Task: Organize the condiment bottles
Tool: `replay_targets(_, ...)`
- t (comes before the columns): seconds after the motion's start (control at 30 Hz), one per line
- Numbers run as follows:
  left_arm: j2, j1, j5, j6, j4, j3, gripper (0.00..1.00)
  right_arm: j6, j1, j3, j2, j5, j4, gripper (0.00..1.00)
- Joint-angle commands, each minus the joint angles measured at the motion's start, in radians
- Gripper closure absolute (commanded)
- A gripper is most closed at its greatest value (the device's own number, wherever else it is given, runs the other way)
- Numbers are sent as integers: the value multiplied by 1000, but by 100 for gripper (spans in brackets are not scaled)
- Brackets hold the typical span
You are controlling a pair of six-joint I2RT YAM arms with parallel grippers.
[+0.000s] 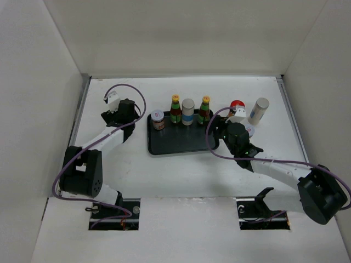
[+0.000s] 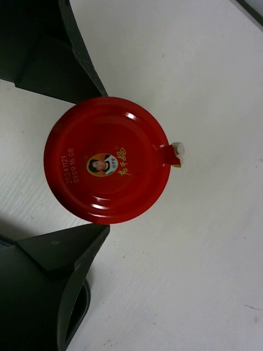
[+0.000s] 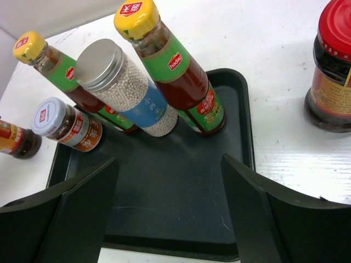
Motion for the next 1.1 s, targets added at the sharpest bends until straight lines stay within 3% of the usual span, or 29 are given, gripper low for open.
replay_targets(0.0,13,10,6,2,85,26,21,-7,12,43,-6,-11,48,18)
replay_targets(0.1,-5,4,-4,5,87,14,40,-7,12,42,-8,-11,45,18)
replay_targets(0.17,-36,-1,-27,14,93,-6,45,-7,12,40,-14,-11,48,18)
replay_targets(0.43,-291,-102,-124,60,67,-63,52,-6,12,40,-3,-11,48,18)
replay_targets(0.7,-526,-310,-158,67,-134,-56,52,-6,12,36,-23,-11,45,18)
replay_targets(0.87,-495,-516,-168,-1,-151,-33,52,-1,12,28,-28,-11,56,19)
replay_targets(1.07,-343,-601,-150,8,-39,-10,51,-6,12,25,-35,-1,53,19)
